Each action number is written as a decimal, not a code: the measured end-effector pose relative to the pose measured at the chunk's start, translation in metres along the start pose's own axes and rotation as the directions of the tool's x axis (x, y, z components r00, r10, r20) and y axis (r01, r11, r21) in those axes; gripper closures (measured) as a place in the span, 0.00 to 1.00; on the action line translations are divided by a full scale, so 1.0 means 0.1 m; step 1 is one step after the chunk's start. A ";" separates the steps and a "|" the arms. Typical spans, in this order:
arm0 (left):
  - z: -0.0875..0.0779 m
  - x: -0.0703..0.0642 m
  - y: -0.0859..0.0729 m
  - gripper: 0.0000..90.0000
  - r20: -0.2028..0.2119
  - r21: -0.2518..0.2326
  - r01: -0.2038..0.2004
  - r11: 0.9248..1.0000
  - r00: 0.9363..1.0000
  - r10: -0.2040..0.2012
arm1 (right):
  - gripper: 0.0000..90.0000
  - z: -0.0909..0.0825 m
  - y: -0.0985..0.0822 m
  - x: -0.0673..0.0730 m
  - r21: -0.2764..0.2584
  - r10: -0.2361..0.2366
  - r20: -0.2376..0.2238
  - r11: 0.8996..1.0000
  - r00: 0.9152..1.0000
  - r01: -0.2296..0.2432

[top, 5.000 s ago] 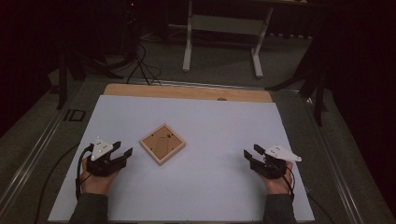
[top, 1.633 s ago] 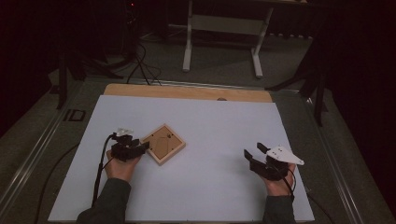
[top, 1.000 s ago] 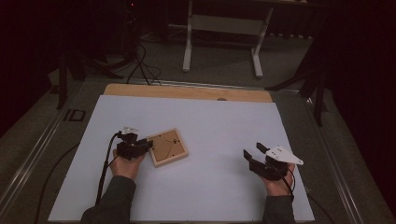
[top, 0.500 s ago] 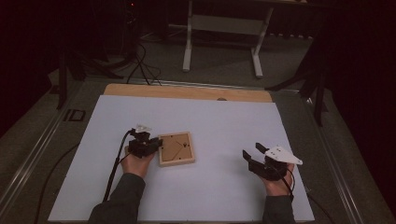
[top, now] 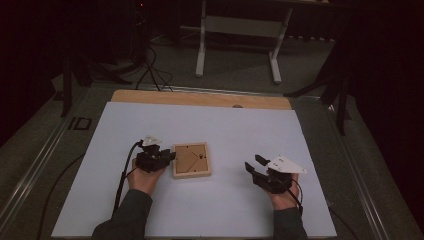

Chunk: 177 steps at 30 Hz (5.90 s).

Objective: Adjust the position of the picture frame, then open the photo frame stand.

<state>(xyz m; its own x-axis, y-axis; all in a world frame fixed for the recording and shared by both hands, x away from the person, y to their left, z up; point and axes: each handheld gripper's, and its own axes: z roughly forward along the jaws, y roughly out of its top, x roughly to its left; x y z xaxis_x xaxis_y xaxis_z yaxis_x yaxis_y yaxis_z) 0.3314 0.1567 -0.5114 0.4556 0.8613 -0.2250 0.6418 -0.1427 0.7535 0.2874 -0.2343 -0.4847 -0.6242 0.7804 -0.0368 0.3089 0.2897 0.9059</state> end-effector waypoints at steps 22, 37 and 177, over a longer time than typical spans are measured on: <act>0.02 -0.07 -0.24 0.99 0.006 0.105 -0.117 0.988 0.993 0.117 | 1.00 0.72 -0.02 0.68 0.199 -0.119 -0.227 0.966 0.967 0.165; 0.12 -0.11 -0.23 0.99 0.007 0.104 -0.140 0.985 0.990 0.140 | 0.98 0.86 -0.10 0.66 0.267 -0.109 -0.209 0.950 0.972 0.164; 0.33 -0.66 0.13 0.57 0.020 0.081 -0.306 0.949 0.952 0.305 | 1.00 0.83 -0.07 0.63 0.112 -0.072 -0.138 0.990 0.988 0.088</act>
<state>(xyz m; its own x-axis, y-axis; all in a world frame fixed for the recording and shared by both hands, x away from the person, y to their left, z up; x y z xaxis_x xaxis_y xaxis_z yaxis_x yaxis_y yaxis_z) 0.3297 0.0820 -0.5069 0.6419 0.7668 0.0032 0.5197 -0.4381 0.7335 0.3053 -0.1415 -0.5284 -0.7377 0.6737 -0.0434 0.3314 0.4175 0.8461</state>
